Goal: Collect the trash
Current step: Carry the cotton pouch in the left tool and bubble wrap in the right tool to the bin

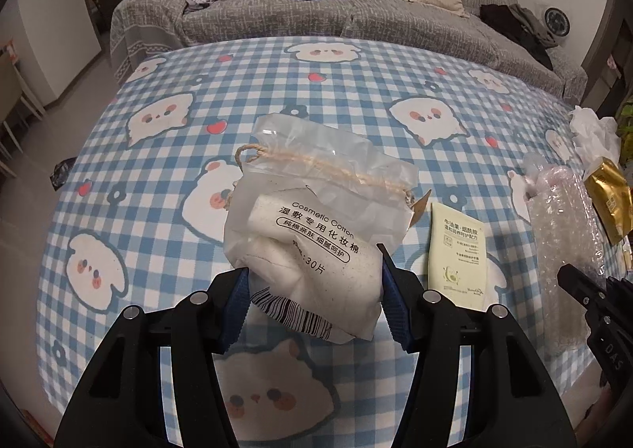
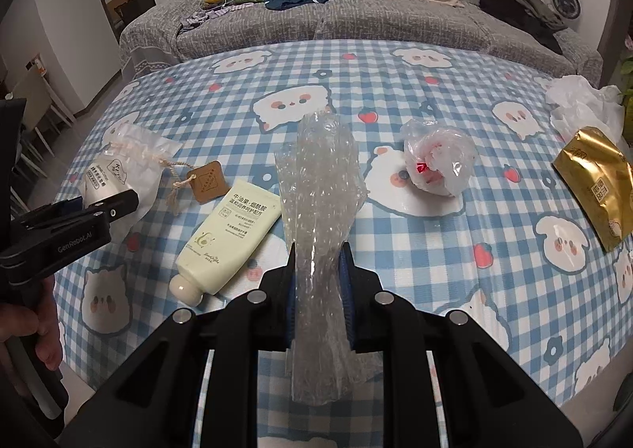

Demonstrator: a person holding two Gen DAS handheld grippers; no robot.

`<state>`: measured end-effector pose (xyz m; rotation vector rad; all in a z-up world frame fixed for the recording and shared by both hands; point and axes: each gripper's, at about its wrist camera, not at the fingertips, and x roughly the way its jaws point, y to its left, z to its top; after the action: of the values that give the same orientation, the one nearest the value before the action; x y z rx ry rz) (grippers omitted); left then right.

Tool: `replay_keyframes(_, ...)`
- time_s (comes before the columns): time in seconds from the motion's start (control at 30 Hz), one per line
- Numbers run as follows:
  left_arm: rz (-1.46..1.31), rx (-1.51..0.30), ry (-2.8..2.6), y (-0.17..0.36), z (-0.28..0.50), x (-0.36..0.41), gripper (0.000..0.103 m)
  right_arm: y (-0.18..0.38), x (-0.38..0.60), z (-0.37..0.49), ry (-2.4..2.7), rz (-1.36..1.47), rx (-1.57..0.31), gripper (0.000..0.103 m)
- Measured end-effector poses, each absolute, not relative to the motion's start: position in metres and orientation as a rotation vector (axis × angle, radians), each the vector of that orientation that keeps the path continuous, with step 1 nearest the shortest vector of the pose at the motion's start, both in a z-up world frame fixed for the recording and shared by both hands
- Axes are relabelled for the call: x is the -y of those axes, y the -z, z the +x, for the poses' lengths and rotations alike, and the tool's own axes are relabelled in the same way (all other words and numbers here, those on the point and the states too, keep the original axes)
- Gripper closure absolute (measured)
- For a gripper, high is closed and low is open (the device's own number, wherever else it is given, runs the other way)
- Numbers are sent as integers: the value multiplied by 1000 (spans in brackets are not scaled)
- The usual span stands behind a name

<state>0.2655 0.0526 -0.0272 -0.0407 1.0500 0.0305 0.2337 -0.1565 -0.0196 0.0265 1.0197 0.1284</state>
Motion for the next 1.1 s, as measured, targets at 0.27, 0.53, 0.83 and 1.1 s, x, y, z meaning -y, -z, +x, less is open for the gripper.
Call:
replay_keyframes(0.27,-76,-1025,-39,3,235,-59,47,-5,151,208,-129,10,-993,85)
replay_keyframes(0.53,-92,-1008,-52,-17,201,-60,47,-22,147,185,-135,9,-979,85)
replay_keyframes(0.83,-92,-982,-71,-36,153,-55,47,-36,141,152,-163,1,-960,85)
replay_keyframes(1.1,-91,-963,-74,-45,111,-49,47,-43,141,114,-174,0,-944,85)
